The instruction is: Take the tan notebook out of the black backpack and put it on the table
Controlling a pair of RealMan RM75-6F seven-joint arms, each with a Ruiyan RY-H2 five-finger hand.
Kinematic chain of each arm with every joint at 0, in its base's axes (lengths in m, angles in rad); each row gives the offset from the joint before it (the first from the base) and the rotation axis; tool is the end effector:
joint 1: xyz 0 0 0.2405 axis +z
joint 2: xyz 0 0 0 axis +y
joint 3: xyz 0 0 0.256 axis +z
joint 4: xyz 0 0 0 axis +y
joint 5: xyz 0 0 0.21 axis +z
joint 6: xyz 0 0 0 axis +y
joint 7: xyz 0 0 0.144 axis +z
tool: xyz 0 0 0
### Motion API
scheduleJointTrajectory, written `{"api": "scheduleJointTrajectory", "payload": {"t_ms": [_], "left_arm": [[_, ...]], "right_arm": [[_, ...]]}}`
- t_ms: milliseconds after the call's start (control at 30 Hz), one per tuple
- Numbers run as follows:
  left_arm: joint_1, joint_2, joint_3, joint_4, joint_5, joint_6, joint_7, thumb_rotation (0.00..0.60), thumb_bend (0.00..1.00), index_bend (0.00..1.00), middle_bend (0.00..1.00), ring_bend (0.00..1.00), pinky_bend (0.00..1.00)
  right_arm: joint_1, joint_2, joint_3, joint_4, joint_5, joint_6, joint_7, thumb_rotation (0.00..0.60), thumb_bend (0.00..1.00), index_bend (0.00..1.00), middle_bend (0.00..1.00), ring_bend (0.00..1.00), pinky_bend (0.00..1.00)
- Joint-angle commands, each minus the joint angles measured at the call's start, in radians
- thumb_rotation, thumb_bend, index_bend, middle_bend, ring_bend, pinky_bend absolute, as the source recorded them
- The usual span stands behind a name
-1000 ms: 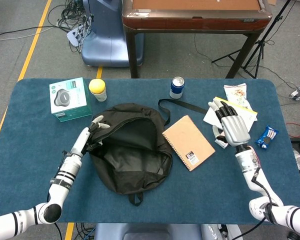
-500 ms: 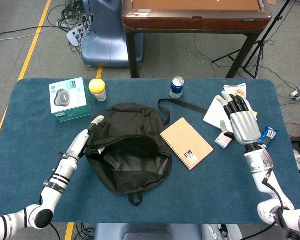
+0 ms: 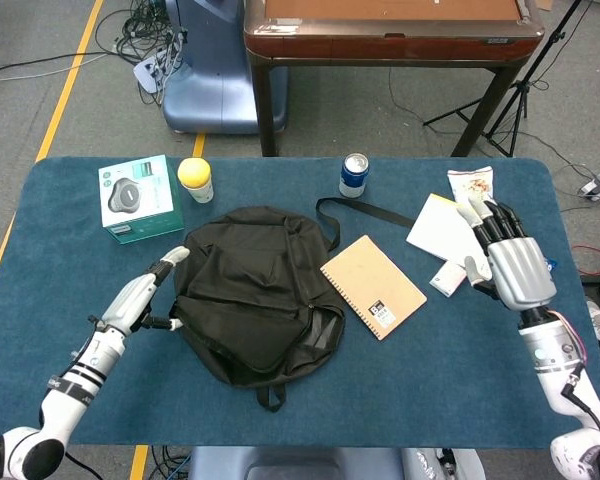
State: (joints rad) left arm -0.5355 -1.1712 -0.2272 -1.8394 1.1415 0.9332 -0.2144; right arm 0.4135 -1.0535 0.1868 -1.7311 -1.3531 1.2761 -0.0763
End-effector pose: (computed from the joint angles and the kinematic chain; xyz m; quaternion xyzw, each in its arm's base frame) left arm -0.1801 0.3041 0.0821 -0.5835 -0.5908 -0.4540 0.3230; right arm -0.2245 -0.2943 0.1671 0.6384 -0.3385 0.4415 0.5319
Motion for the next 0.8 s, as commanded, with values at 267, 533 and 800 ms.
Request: {"api": "scheduleJointTrajectory", "payload": {"t_ms": [267,533,800], "left_arm": [[0.074,0.087,0.045,-0.037,0.028,0.084,0.023,0.600,0.24,0.00,0.00,0.00,0.00],[0.144,0.047,0.035,0.067,0.052,0.228,-0.022,0.600,0.24,0.01,0.00,0.00,0.00],[0.225,0.005,0.075,0.191,0.146,0.398,0.045,0.600,0.24,0.09,0.00,0.00,0.00]], "right_arm": [[-0.084,0.062,-0.074,-0.044,-0.070,0.050,0.013,0.600,0.56,0.01,0.07,0.01,0.10],[-0.152,0.070,-0.134,-0.030,-0.148,0.102,0.061,0.600,0.56,0.28,0.29,0.21,0.29],[-0.222,0.053,-0.181,0.004,-0.209,0.172,0.102,0.600,0.56,0.49,0.43,0.38,0.45]]}}
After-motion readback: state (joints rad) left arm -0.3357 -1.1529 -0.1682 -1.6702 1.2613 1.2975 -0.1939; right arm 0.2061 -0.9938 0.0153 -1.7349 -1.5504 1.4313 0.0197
